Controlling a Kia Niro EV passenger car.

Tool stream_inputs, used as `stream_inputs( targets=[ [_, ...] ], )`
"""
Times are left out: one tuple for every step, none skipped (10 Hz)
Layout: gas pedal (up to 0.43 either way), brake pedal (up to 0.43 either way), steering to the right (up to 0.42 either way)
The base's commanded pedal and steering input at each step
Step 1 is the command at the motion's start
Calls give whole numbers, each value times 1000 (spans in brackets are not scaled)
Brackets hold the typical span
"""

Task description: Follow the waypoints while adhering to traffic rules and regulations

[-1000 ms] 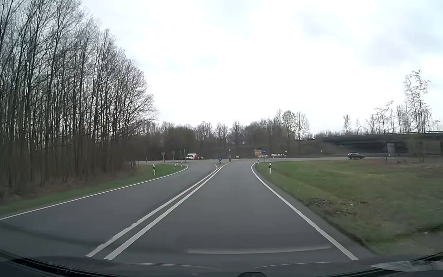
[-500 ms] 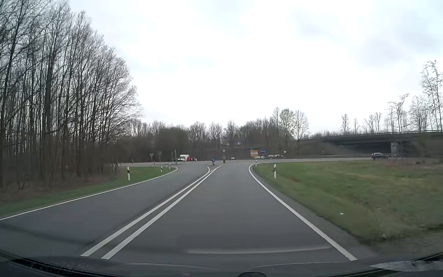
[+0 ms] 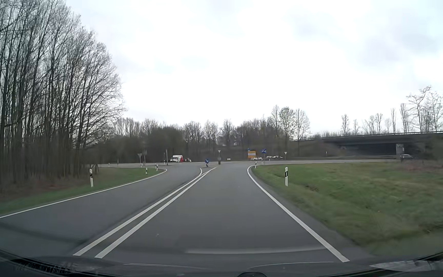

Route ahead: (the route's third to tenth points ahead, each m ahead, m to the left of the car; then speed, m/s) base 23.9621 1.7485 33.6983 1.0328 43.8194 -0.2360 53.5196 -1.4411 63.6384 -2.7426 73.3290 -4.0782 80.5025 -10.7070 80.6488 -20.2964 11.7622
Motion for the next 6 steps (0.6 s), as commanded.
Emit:
stream_inputs(
  targets=[
    [79,0,8],
    [79,0,8],
    [79,0,7],
    [79,0,4],
    [79,0,1],
    [79,0,1]
  ],
)
